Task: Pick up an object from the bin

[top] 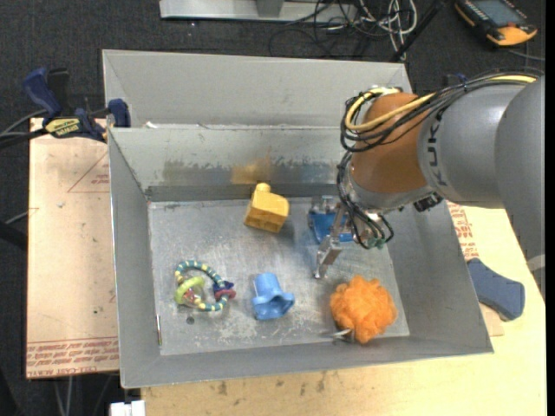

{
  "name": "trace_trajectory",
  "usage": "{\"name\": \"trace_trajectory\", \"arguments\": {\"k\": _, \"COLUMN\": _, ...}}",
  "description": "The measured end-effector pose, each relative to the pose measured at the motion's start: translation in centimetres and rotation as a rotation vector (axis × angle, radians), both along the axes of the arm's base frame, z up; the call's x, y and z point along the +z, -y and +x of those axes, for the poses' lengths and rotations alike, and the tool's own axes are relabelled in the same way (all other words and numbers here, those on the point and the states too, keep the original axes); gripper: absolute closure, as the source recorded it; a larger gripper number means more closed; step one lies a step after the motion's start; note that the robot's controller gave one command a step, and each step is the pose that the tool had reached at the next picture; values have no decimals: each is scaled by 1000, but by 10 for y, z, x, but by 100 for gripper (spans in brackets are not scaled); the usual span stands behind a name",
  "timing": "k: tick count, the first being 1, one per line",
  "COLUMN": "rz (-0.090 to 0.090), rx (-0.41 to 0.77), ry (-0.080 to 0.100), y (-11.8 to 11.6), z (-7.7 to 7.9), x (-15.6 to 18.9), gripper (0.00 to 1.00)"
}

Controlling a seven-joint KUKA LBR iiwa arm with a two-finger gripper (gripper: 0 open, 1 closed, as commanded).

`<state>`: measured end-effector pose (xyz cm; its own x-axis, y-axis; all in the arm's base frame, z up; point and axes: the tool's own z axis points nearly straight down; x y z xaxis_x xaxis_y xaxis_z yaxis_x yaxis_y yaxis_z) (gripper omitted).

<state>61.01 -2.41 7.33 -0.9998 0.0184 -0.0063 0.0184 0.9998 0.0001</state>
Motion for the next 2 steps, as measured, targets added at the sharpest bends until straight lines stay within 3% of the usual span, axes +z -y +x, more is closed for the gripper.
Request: {"name": "trace_trajectory", "arguments": {"k": 2, "rz": 0, "rx": 0, "ry": -4, "y": 0, "z": -1, "x": 4, "gripper": 100}}
